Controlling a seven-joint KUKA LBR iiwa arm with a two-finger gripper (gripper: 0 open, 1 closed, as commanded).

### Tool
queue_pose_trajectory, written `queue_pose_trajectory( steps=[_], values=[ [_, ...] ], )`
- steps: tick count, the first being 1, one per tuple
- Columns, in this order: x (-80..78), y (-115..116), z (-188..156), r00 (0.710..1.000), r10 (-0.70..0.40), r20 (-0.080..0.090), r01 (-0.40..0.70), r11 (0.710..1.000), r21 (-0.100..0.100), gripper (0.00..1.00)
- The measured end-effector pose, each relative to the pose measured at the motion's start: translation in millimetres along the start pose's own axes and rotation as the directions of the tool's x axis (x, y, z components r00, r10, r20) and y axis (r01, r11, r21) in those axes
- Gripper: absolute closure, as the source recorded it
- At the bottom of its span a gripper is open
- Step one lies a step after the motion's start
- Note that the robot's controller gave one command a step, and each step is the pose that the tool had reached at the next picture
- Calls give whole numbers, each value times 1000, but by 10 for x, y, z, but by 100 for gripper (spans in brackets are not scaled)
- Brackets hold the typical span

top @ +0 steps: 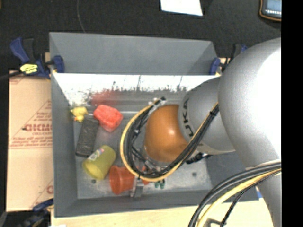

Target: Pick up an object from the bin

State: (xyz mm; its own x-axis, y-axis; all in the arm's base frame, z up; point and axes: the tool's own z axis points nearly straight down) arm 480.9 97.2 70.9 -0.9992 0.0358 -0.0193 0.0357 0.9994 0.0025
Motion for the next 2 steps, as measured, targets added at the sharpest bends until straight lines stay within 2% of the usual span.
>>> queue_pose_trajectory(
  steps=[1, 2],
  values=[
    [45, 115, 2, 979, 203, -7, -203, 979, 1, 100],
    [45, 114, -1, 979, 204, -7, -204, 979, 1, 100]
  ],
)
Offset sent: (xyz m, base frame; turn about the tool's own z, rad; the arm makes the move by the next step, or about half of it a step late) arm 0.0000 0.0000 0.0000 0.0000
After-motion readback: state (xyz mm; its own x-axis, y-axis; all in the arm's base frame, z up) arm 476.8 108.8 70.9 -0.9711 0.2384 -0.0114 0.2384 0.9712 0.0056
